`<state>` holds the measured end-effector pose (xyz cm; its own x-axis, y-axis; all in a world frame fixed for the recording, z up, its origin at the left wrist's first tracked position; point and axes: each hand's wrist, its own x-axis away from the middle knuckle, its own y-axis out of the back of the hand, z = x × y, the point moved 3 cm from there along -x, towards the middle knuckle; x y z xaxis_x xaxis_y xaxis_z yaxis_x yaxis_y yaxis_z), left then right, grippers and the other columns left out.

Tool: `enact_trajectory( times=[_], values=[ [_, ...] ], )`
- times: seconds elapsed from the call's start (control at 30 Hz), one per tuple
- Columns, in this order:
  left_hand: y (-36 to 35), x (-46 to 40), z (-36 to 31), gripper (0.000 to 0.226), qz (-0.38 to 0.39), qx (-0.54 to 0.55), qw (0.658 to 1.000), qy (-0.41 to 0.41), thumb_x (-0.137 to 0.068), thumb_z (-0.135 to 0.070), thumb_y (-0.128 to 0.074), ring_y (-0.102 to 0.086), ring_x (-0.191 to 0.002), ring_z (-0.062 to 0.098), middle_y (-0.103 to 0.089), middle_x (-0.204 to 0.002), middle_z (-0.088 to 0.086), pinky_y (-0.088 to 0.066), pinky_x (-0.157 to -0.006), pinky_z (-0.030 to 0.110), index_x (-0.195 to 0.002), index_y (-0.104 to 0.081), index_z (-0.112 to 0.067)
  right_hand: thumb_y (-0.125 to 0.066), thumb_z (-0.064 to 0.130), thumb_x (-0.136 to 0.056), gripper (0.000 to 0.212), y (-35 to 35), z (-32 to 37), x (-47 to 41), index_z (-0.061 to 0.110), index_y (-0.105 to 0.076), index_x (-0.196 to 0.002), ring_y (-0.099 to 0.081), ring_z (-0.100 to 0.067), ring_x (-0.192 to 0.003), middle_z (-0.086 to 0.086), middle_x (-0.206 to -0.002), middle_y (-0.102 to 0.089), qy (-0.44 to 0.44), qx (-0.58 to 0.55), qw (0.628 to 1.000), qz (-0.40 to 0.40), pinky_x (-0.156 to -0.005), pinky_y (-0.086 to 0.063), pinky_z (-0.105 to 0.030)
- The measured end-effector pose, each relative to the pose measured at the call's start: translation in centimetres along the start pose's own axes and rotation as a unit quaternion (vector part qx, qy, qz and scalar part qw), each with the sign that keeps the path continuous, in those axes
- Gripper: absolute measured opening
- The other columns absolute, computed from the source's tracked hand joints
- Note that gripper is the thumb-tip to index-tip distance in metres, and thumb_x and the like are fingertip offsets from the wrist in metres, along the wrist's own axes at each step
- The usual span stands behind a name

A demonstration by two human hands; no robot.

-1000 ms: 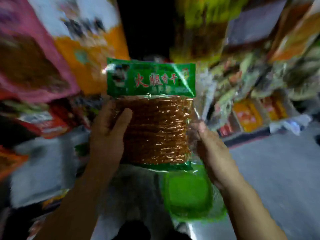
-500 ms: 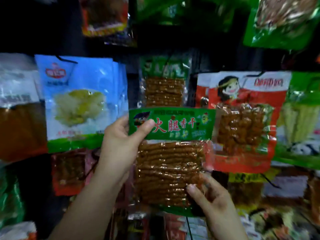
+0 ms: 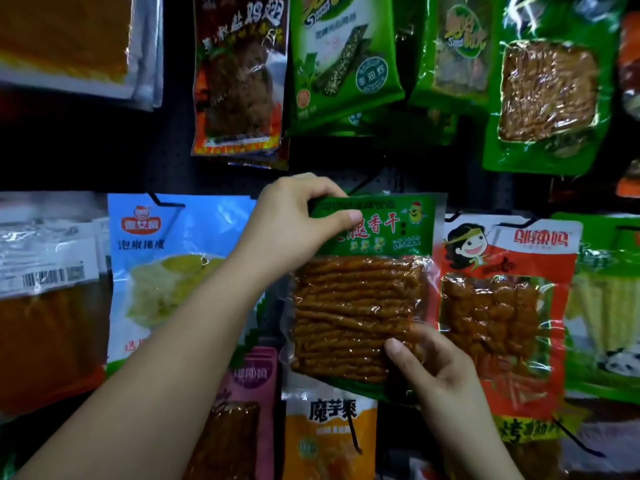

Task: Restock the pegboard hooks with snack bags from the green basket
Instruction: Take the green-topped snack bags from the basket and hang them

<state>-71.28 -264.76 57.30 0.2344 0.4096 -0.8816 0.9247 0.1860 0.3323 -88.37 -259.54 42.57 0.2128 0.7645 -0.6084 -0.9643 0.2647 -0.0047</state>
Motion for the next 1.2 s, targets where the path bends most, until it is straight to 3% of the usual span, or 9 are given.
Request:
enact_trajectory(
  times=[0.1, 0.27, 0.43, 0.53, 0.67, 0.77, 0.93, 1.07, 1.2],
  values=[
    [-0.4, -1.4, -0.7, 0.019, 0.002, 0.000, 0.999, -0.036, -0.082, -0.028, -0.071, -0.058, -0.069, 0.005, -0.064, -0.073, -0.011, -0.046, -0.067, 0.027, -0.069, -0.057, -0.034, -0.067, 0.030, -0.071, 0.027, 0.1, 1.2, -1.6, 0.017, -0.070, -0.095, -0.072, -0.012, -0.086, 0.002, -0.091, -0.076, 0.011, 0.005, 1.000, 0.005, -0.067, -0.055, -0.016],
    [-0.2, -4.2, -1.4, 0.016, -0.011, 0.070, 0.997, -0.032, -0.080, -0.024, -0.073, -0.064, -0.070, 0.002, -0.066, -0.076, -0.015, -0.053, -0.069, 0.024, -0.076, -0.063, -0.035, -0.066, 0.044, -0.066, 0.031, 0.6, 3.3, -3.6, 0.025, -0.072, -0.090, -0.072, -0.017, -0.088, -0.001, -0.092, -0.076, 0.064, 0.014, 0.997, -0.034, -0.080, -0.058, -0.039],
    [-1.0, -6.3, -2.1, 0.012, -0.001, 0.074, 0.997, -0.036, -0.081, -0.028, -0.072, -0.062, -0.076, -0.001, -0.066, -0.078, -0.017, -0.051, -0.073, 0.024, -0.075, -0.065, -0.036, -0.065, 0.039, -0.068, 0.024, 1.1, 4.0, -4.6, 0.029, -0.073, -0.088, -0.073, -0.016, -0.087, 0.000, -0.092, -0.076, 0.070, -0.010, 0.997, -0.034, -0.079, -0.060, -0.036],
    [-1.6, -7.2, -2.0, 0.013, 0.015, 0.085, 0.996, 0.002, -0.082, -0.027, -0.071, -0.068, -0.082, 0.015, -0.070, -0.082, -0.004, -0.054, -0.078, 0.033, -0.073, -0.067, -0.033, -0.067, 0.041, -0.064, 0.029, 1.5, 3.9, -4.8, 0.022, -0.072, -0.085, -0.073, -0.020, -0.085, -0.005, -0.089, -0.076, 0.053, -0.012, 0.998, -0.037, -0.076, -0.060, -0.038],
    [-2.0, -7.5, -1.4, 0.016, 0.044, 0.133, 0.989, 0.053, -0.081, -0.022, -0.072, -0.067, -0.064, 0.008, -0.070, -0.065, -0.008, -0.054, -0.064, 0.023, -0.066, -0.070, -0.029, -0.066, 0.043, -0.063, 0.029, 1.8, 3.8, -4.9, 0.025, -0.072, -0.085, -0.073, -0.019, -0.084, -0.004, -0.089, -0.076, 0.048, -0.015, 0.998, -0.027, -0.071, -0.061, -0.031],
    [-2.0, -7.6, -1.0, 0.019, 0.061, 0.160, 0.981, 0.086, -0.081, -0.019, -0.071, -0.065, -0.054, 0.004, -0.069, -0.057, -0.009, -0.050, -0.053, 0.016, -0.063, -0.070, -0.026, -0.067, 0.039, -0.068, 0.028, 1.8, 3.5, -5.0, 0.021, -0.072, -0.089, -0.073, -0.022, -0.087, -0.005, -0.091, -0.076, 0.052, -0.015, 0.998, -0.028, -0.076, -0.060, -0.037],
    [-2.4, -8.0, -0.8, 0.024, 0.060, 0.182, 0.975, 0.108, -0.080, -0.023, -0.073, -0.065, -0.055, 0.006, -0.069, -0.057, -0.009, -0.050, -0.061, 0.022, -0.056, -0.070, -0.025, -0.067, 0.040, -0.067, 0.029, 1.7, 3.1, -5.2, 0.022, -0.071, -0.089, -0.073, -0.019, -0.087, -0.002, -0.090, -0.076, 0.047, -0.021, 0.998, -0.022, -0.079, -0.060, -0.039],
    [-3.0, -8.0, 0.6, 0.014, 0.065, 0.214, 0.960, 0.166, -0.079, -0.020, -0.072, -0.068, -0.052, 0.014, -0.071, -0.057, 0.000, -0.053, -0.051, 0.021, -0.066, -0.069, -0.019, -0.068, 0.040, -0.068, 0.029, 1.7, 2.2, -5.2, 0.021, -0.072, -0.090, -0.073, -0.022, -0.089, -0.006, -0.091, -0.076, 0.031, -0.023, 0.999, -0.022, -0.084, -0.057, -0.046],
    [-3.7, -7.1, 2.6, 0.007, 0.063, 0.196, 0.963, 0.171, -0.079, -0.025, -0.073, -0.068, -0.058, 0.009, -0.072, -0.064, -0.004, -0.053, -0.060, 0.023, -0.073, -0.070, -0.024, -0.064, 0.037, -0.072, 0.034, 1.5, 1.1, -5.5, 0.017, -0.068, -0.099, -0.073, -0.021, -0.090, -0.005, -0.092, -0.076, 0.008, -0.014, 1.000, -0.022, -0.087, -0.056, -0.045]
  ],
)
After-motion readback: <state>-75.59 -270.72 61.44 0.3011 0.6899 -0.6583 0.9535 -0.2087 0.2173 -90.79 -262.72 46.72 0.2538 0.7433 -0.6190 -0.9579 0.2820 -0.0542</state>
